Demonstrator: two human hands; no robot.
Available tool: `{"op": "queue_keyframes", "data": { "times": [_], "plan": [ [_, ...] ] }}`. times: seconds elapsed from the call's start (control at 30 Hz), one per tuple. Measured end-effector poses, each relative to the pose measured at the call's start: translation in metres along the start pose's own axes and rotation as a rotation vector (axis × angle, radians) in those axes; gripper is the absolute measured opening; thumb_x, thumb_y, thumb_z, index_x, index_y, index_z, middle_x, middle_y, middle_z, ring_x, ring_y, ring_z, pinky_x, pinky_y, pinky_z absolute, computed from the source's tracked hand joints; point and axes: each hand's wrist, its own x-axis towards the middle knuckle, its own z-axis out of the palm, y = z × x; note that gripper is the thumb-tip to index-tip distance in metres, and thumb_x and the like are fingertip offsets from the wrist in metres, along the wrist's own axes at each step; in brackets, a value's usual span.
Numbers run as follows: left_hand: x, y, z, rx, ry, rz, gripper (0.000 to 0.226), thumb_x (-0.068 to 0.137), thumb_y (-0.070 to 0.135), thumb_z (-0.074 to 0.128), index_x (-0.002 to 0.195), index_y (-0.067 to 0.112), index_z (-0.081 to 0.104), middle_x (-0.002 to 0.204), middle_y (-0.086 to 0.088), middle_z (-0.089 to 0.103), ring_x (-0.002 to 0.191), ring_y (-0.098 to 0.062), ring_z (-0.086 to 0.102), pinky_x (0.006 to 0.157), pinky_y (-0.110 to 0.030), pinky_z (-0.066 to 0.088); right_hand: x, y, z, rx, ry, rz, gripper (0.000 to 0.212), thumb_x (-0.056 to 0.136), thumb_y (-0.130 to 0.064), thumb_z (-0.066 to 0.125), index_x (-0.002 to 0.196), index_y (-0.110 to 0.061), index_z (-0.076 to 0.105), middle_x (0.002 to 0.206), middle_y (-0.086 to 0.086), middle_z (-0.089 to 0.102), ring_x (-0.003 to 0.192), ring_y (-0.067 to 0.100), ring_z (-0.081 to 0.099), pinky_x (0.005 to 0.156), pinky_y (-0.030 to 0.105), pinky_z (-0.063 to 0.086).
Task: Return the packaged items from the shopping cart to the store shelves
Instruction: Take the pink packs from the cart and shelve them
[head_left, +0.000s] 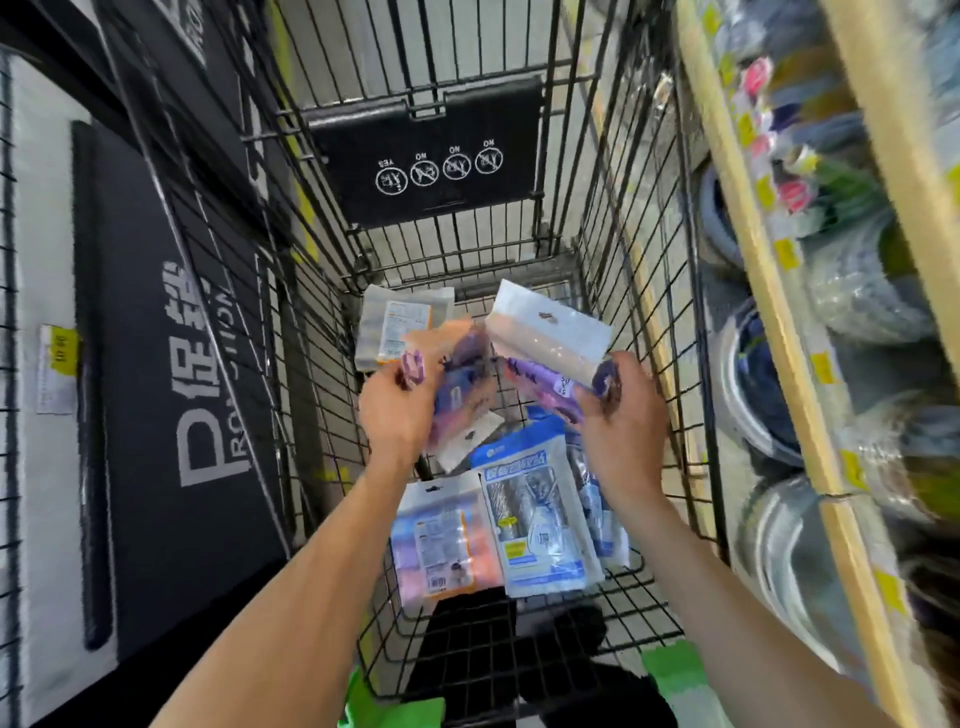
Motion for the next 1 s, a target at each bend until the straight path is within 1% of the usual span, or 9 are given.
{"op": "queue_keyframes", "data": {
  "times": [0.1, 0.17, 0.23, 0.33, 0.4, 0.57, 0.7, 0.87, 1.0],
  "plan": [
    [-0.022, 0.03, -0.006, -0.391, -0.114, -0.043, 0.02, 0.086, 0.03, 0.074, 0.071, 0.018, 0.067, 0.063, 0.007, 0.067, 0.059, -0.008, 0.06, 0.059, -0.033, 0.05, -0.022, -0.023, -0.029, 0.14, 0.022, -0.023, 0.023, 0.085, -0.004, 0.069, 0.089, -0.021, 0.054, 0.078, -0.011, 0.058, 0.069, -0.003, 0.055, 0.062, 0.015, 0.041],
    [-0.042, 0.058, -0.014, -0.556, -0.217, -0.025, 0.025, 0.082, 0.037, 0.078, 0.085, 0.012, 0.072, 0.084, -0.013, 0.074, 0.079, -0.03, 0.072, 0.075, -0.048, 0.058, -0.038, -0.039, -0.06, 0.324, 0.032, -0.015, 0.02, 0.085, -0.008, 0.069, 0.097, -0.021, 0.059, 0.085, -0.006, 0.067, 0.077, 0.01, 0.065, 0.068, 0.03, 0.051],
    [-0.065, 0.09, -0.025, -0.686, -0.282, 0.033, 0.035, 0.081, 0.041, 0.079, 0.099, 0.012, 0.073, 0.1, -0.024, 0.072, 0.091, -0.044, 0.071, 0.079, -0.063, 0.056, -0.052, -0.047, -0.094, 0.466, 0.075, 0.005, 0.018, 0.086, -0.01, 0.07, 0.102, -0.017, 0.063, 0.09, -0.001, 0.072, 0.083, 0.014, 0.069, 0.07, 0.031, 0.055],
    [-0.104, 0.137, -0.043, -0.799, -0.289, 0.159, 0.014, 0.091, 0.015, 0.066, 0.097, 0.002, 0.067, 0.072, -0.001, 0.073, 0.059, -0.014, 0.069, 0.052, -0.029, 0.058, -0.075, -0.052, -0.15, 0.651, 0.103, 0.018, 0.027, 0.089, 0.002, 0.065, 0.109, -0.016, 0.068, 0.087, -0.005, 0.075, 0.07, 0.004, 0.067, 0.062, 0.02, 0.056],
    [-0.13, 0.167, -0.053, -0.82, -0.389, 0.237, 0.007, 0.095, 0.005, 0.057, 0.099, 0.003, 0.062, 0.067, 0.004, 0.073, 0.048, -0.006, 0.064, 0.041, -0.019, 0.05, -0.091, -0.047, -0.186, 0.741, 0.104, 0.03, 0.033, 0.09, 0.006, 0.063, 0.113, -0.017, 0.069, 0.09, -0.005, 0.077, 0.074, 0.008, 0.068, 0.067, 0.025, 0.057],
    [-0.183, 0.24, -0.037, -0.651, -0.579, 0.467, 0.014, 0.089, 0.015, 0.067, 0.1, 0.023, 0.07, 0.083, -0.004, 0.073, 0.06, -0.019, 0.061, 0.052, -0.027, 0.048, -0.131, -0.03, -0.262, 0.8, 0.247, 0.019, 0.033, 0.086, 0.009, 0.064, 0.11, -0.013, 0.071, 0.105, 0.001, 0.077, 0.095, 0.015, 0.072, 0.089, 0.033, 0.054],
    [-0.241, 0.307, -0.003, -0.549, -0.731, 0.576, 0.025, 0.09, 0.008, 0.064, 0.101, 0.029, 0.065, 0.076, -0.004, 0.072, 0.049, -0.013, 0.057, 0.048, -0.023, 0.042, -0.155, -0.017, -0.308, 0.815, 0.432, 0.043, 0.034, 0.085, 0.011, 0.065, 0.108, -0.014, 0.07, 0.101, -0.003, 0.078, 0.092, 0.01, 0.072, 0.087, 0.027, 0.057],
    [-0.285, 0.364, 0.037, -0.532, -0.846, 0.674, 0.022, 0.083, 0.018, 0.069, 0.09, 0.038, 0.065, 0.085, -0.004, 0.059, 0.057, -0.012, 0.05, 0.048, -0.025, 0.037, -0.163, -0.009, -0.347, 0.883, 0.615, 0.077, 0.031, 0.087, 0.005, 0.066, 0.111, -0.014, 0.069, 0.1, -0.001, 0.078, 0.093, 0.014, 0.072, 0.081, 0.027, 0.057],
    [-0.296, 0.407, 0.065, -0.51, -0.991, 0.657, 0.018, 0.091, 0.015, 0.066, 0.089, 0.032, 0.06, 0.074, 0.0, 0.057, 0.05, -0.009, 0.049, 0.041, -0.018, 0.036, -0.146, -0.014, -0.372, 0.843, 0.715, 0.068, 0.029, 0.089, 0.003, 0.064, 0.111, -0.016, 0.07, 0.102, -0.001, 0.077, 0.094, 0.012, 0.071, 0.082, 0.027, 0.056]
  ]
}}
